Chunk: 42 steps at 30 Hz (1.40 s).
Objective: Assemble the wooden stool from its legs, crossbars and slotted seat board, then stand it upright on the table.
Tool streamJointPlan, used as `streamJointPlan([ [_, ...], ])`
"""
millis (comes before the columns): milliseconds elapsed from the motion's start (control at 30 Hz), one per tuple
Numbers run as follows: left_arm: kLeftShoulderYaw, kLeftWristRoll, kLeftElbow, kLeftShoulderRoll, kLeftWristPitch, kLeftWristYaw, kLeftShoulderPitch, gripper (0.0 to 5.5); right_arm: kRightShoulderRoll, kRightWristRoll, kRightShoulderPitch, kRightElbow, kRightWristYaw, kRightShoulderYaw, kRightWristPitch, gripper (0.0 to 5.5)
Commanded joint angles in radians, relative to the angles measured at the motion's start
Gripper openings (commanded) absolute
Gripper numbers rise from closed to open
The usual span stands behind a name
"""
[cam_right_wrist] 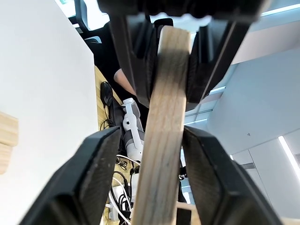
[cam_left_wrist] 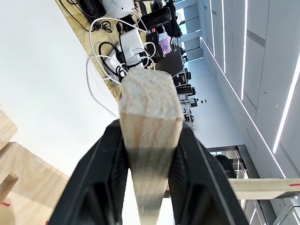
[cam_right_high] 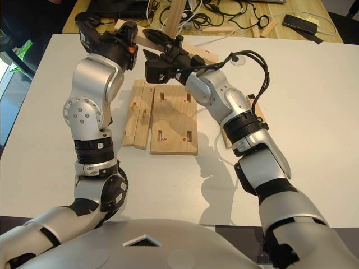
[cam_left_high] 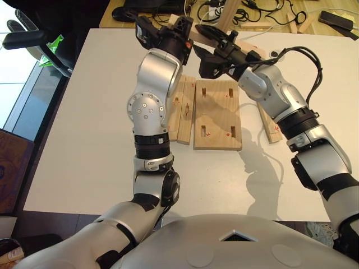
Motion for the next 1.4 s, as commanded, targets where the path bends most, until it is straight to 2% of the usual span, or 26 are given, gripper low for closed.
streamJointPlan([
  [33, 0.003, 0.024, -0.016, -0.093, -0.025, -0.004, -0.011, 1.02, -0.031, 0.009, 0.039, -0.039, 0.044, 0.009, -0.035, 3.09],
  [200, 0.012, 0.069, -0.011, -0.066, -0.049, -0.024, -0.03, 1.02, -0.116, 0.06, 0.112, -0.19, 0.109, -0.039, -0.082, 3.95],
  [333, 0.011, 0.127, -0.008, -0.007, -0.03, -0.081, -0.043, 1.02, -0.216, 0.197, 0.246, -0.367, 0.237, -0.1, -0.077, 4.0],
  [533, 0.048, 0.18, -0.018, 0.084, 0.043, -0.163, -0.035, 1.02, -0.279, 0.325, 0.379, -0.458, 0.33, -0.204, 0.045, 3.1],
  [733, 0.062, 0.211, -0.052, 0.194, 0.164, -0.241, -0.022, 1.02, -0.281, 0.319, 0.382, -0.427, 0.298, -0.286, 0.149, 2.03],
  [833, 0.072, 0.198, -0.102, 0.25, 0.247, -0.251, -0.015, 1.02, -0.305, 0.322, 0.41, -0.439, 0.339, -0.292, 0.185, 1.55],
  [967, 0.089, 0.18, -0.158, 0.28, 0.317, -0.251, -0.021, 1.02, -0.389, 0.388, 0.471, -0.473, 0.512, -0.291, 0.234, 0.8],
  [1100, 0.111, 0.172, -0.191, 0.288, 0.345, -0.247, -0.02, 1.02, -0.531, 0.495, 0.552, -0.56, 0.761, -0.309, 0.354, 0.05],
  [1267, 0.124, 0.188, -0.189, 0.28, 0.342, -0.25, -0.039, 1.02, -0.641, 0.675, 0.656, -0.792, 1.031, -0.289, 0.616, 0.0],
  [1400, 0.132, 0.194, -0.187, 0.28, 0.339, -0.248, -0.057, 1.02, -0.679, 0.664, 0.705, -0.857, 1.115, -0.218, 0.699, 0.0],
])
